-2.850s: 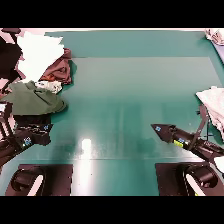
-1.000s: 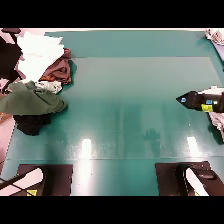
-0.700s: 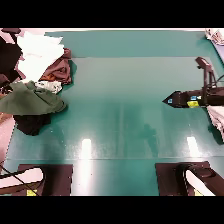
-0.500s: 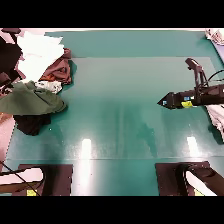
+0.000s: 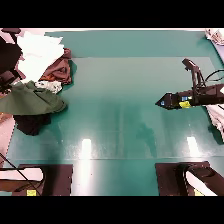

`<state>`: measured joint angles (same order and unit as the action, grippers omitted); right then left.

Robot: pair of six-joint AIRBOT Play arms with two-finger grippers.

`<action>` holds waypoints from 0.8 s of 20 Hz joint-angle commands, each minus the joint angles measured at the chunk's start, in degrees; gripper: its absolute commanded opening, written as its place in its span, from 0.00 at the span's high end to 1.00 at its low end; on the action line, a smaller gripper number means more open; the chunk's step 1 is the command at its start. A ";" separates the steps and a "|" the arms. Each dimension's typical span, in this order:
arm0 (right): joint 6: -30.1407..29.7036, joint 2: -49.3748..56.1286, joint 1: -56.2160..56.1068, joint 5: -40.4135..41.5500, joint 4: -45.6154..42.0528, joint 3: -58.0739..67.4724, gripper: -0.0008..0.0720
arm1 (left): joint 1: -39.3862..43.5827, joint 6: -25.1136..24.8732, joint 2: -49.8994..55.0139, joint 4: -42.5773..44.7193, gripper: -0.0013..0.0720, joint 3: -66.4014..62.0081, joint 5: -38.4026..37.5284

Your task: Fold the shirts.

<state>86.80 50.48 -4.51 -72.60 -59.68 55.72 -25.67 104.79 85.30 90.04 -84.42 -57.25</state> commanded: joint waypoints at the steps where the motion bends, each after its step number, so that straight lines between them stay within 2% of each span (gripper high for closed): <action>1: 1.44 -2.03 -0.04 1.55 -0.04 -0.07 0.59 | -0.07 -0.33 0.22 -0.39 0.94 -3.39 -0.79; 5: 1.73 -4.11 -0.07 3.80 -0.07 -0.07 0.59 | -0.07 -0.28 -2.10 -1.25 0.95 -7.54 -4.20; 7: 1.75 -4.02 -0.07 3.98 -0.02 -0.07 0.59 | -0.07 -0.24 -5.49 -4.68 0.95 -8.74 -3.87; 13: 1.70 -4.07 -0.04 12.20 -0.04 -0.04 0.59 | 1.07 -0.31 -18.95 -22.01 0.95 -16.70 5.09; 16: 1.73 -4.07 -0.04 19.96 -0.07 -0.02 0.59 | 7.10 -0.28 -21.07 -31.21 0.95 -25.99 10.16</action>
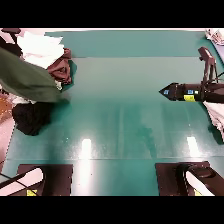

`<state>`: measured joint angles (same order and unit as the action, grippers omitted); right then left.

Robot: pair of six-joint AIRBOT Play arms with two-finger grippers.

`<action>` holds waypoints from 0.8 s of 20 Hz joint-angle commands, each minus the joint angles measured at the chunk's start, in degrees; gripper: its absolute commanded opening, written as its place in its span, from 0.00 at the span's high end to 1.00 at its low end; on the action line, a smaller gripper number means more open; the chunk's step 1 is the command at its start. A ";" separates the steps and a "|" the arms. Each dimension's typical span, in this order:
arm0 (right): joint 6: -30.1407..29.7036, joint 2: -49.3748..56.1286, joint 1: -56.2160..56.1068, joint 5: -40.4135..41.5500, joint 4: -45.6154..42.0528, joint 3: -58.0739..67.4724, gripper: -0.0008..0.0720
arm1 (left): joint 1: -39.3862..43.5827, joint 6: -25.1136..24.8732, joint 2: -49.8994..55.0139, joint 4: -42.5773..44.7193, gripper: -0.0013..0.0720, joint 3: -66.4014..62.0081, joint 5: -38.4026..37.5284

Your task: Fold the shirts.

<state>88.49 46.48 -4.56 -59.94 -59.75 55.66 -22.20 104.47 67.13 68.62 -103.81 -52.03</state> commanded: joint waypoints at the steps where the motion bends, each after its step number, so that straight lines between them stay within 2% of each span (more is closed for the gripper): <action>1: 0.02 -0.17 0.24 9.97 -0.09 0.07 0.60 | 7.19 0.04 -2.91 -11.98 0.95 -9.29 6.40; 4: 0.04 -2.21 4.57 19.30 -0.07 0.07 0.60 | 21.22 0.22 -2.62 -16.48 0.95 -11.37 12.09; 7: 0.07 -5.75 14.51 31.21 0.07 0.07 0.60 | 36.87 0.33 0.39 -16.76 0.95 -11.37 19.71; 10: 0.22 -8.39 25.18 39.82 0.24 0.07 0.60 | 52.35 1.55 6.60 -20.28 0.95 -11.78 34.80; 13: 0.22 -10.32 33.92 40.37 0.20 0.02 0.60 | 63.93 1.53 14.16 -20.22 0.95 -18.60 48.85; 16: 0.61 -10.08 35.78 40.52 0.17 0.02 0.60 | 69.40 1.51 17.18 -19.89 0.95 -22.86 60.02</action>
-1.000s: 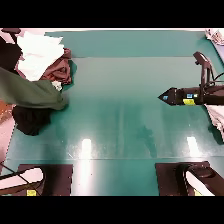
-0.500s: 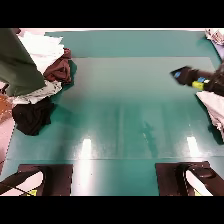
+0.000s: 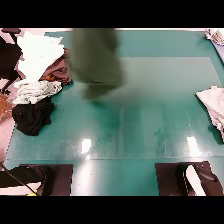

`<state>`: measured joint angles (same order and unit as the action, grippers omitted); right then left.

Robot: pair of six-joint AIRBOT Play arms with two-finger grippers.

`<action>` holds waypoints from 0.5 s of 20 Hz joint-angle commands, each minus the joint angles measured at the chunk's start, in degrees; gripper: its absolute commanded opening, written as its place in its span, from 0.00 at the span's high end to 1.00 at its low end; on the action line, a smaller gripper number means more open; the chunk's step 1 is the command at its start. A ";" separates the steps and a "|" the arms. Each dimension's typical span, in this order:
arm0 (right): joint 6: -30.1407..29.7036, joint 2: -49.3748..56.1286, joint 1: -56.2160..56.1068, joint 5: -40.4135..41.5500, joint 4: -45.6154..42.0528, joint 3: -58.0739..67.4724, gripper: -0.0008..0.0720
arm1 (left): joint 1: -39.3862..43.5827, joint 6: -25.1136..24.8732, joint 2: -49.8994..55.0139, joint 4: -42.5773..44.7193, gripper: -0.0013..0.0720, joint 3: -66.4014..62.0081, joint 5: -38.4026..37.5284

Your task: Fold the shirts.

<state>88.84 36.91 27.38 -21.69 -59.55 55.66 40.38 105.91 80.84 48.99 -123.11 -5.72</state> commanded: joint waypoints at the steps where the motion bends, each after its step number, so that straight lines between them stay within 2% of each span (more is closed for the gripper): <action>1: 0.26 0.02 3.54 2.23 0.00 0.02 0.60 | 7.26 0.07 3.19 1.07 0.95 -3.56 15.61; 2: 0.26 0.68 2.89 2.23 0.00 0.02 0.60 | 7.13 -0.04 3.02 3.32 0.95 -3.52 14.71; 3: 0.24 1.22 2.01 2.21 -0.02 0.02 0.64 | 6.23 -1.25 3.04 4.81 0.95 -3.30 12.28; 4: 0.24 1.49 1.07 2.10 -0.04 0.04 0.74 | 5.09 -1.66 2.95 4.81 0.95 -1.84 10.40; 6: 0.22 1.07 0.00 2.01 -0.13 0.02 0.76 | 2.78 -1.38 2.95 4.79 0.95 3.76 6.56; 10: -3.21 -1.53 0.61 -2.29 -0.68 0.02 0.76 | -2.34 -1.38 3.69 5.60 0.95 17.16 -15.63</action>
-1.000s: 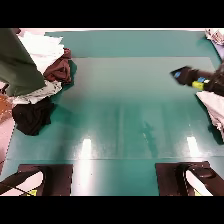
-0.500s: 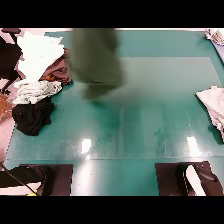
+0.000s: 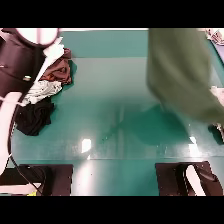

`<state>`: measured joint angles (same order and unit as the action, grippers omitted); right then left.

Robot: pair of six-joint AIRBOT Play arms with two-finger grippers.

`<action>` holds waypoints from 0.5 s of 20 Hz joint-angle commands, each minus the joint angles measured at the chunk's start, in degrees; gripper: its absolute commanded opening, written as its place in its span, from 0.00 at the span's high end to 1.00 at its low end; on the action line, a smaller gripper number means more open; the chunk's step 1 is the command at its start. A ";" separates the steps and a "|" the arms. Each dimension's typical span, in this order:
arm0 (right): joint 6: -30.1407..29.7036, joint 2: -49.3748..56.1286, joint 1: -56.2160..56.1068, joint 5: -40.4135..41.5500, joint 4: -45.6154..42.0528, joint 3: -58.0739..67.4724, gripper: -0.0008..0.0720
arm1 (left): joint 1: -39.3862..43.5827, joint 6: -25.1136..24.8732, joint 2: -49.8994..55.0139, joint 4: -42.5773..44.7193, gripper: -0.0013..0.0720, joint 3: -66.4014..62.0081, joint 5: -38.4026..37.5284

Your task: Fold the shirts.

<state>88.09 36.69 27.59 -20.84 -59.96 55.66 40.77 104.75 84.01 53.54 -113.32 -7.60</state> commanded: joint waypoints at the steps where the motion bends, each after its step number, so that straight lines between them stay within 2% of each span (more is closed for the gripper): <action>1: -3.04 -2.12 1.38 -6.47 -0.26 0.02 0.76 | -3.98 0.04 0.76 2.51 0.95 10.64 -18.97; 2: -3.06 -2.86 2.34 -10.12 -0.26 0.00 0.76 | -5.14 1.14 0.74 4.59 0.95 14.01 -22.82; 5: -3.10 -5.40 3.65 -20.39 -0.24 -0.52 0.76 | -9.01 9.42 0.74 15.74 0.95 22.03 -36.85; 7: -3.10 -7.69 3.26 -23.23 -0.20 -2.84 0.76 | -11.02 15.28 0.74 25.16 0.95 24.72 -47.32; 10: -3.10 -12.52 0.90 -25.42 -0.26 -9.25 0.76 | -12.63 17.99 0.57 36.59 0.95 25.11 -57.22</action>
<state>85.14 27.97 29.85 -41.36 -60.27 50.85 30.02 117.69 84.68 77.45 -90.48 -51.40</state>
